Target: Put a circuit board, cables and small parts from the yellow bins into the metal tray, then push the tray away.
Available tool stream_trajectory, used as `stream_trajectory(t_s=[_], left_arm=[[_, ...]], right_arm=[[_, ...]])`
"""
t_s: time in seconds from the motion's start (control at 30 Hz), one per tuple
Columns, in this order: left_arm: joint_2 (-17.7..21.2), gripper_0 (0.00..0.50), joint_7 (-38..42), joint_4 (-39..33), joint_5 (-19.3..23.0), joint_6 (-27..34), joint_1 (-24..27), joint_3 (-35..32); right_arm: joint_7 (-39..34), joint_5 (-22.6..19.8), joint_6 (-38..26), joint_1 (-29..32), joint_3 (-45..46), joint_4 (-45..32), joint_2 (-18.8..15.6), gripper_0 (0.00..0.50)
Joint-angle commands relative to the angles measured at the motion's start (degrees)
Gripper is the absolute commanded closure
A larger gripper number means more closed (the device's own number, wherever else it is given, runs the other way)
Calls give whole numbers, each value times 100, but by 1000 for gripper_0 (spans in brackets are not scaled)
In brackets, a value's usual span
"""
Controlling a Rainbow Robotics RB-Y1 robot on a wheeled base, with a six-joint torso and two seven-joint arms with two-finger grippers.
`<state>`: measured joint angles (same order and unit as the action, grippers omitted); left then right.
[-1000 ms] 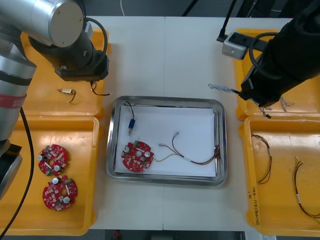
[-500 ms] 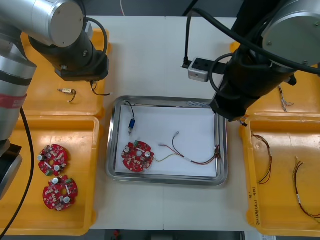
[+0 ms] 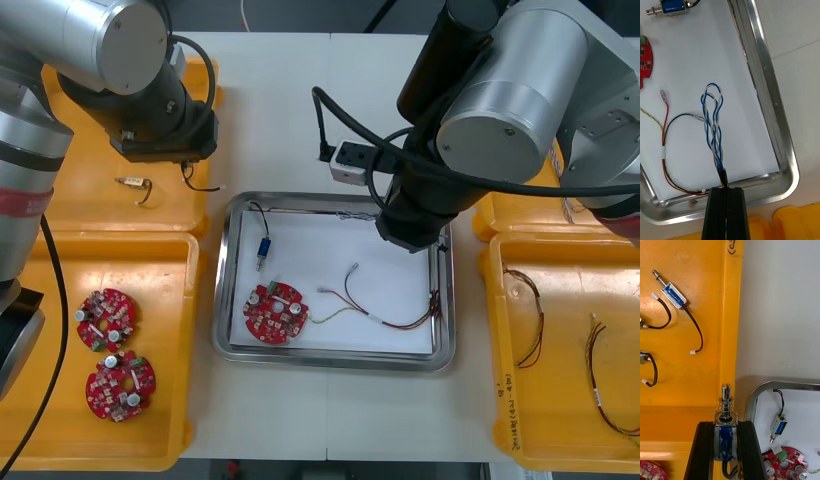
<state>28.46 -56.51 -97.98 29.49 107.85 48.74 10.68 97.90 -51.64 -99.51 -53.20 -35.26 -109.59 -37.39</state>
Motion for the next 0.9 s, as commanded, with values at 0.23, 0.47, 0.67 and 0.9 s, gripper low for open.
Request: stream_trajectory(t_s=[0.23, 0.47, 0.67, 0.9], left_arm=[[-51, 497, 140, -186, 30, 8, -13, 48], [-51, 496, 140, -186, 30, 8, -13, 48], [-51, 496, 140, -186, 30, 8, -13, 48], [-51, 495, 140, -186, 30, 8, -13, 48]], right_arm=[[1047, 313, 933, -244, -482, 606, 126, 500], [1170, 603, 1206, -252, -1027, 676, 126, 500], [1223, 866, 1425, -252, -1458, 676, 126, 500], [1302, 1227, 1557, -244, -1757, 676, 153, 500]])
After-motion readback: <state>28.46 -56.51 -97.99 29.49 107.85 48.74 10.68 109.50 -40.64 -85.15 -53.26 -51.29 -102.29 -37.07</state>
